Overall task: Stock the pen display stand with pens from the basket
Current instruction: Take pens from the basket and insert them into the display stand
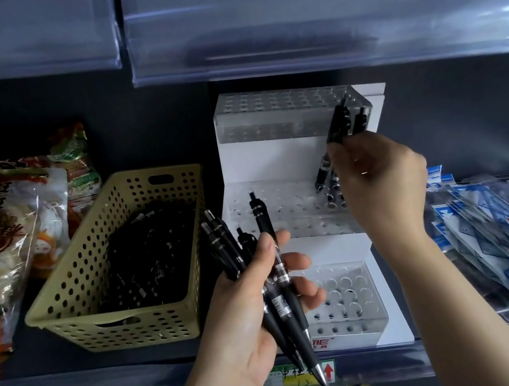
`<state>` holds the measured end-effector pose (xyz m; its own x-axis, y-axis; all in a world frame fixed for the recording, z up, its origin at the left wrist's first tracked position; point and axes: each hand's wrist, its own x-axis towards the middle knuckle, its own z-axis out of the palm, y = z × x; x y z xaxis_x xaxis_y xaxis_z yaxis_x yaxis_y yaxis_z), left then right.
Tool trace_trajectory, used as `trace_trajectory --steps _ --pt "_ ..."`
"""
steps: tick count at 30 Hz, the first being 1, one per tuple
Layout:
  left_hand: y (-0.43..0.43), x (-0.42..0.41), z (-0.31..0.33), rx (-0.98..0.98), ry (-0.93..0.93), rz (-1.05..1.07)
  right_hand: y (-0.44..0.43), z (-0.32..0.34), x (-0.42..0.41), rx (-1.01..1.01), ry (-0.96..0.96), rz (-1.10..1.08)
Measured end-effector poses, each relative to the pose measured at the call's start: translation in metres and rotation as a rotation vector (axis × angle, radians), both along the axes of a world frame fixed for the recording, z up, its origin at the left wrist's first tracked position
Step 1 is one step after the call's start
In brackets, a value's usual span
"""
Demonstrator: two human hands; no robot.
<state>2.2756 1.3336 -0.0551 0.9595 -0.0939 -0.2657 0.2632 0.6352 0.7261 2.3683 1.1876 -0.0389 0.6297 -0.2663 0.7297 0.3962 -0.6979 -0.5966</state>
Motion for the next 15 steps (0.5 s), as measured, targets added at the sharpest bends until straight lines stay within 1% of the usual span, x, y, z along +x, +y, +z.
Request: trace_trajectory --steps 7,15 --pt "0.0038 -0.0006 0.0003 0.031 -0.014 -0.011 0.0023 -0.0003 0.0052 -0.16 0.045 -0.1" --pt "0.0049 -0.0004 -0.0007 0.025 -0.01 -0.007 0.0028 -0.0033 0.0082 -0.148 0.076 -0.112"
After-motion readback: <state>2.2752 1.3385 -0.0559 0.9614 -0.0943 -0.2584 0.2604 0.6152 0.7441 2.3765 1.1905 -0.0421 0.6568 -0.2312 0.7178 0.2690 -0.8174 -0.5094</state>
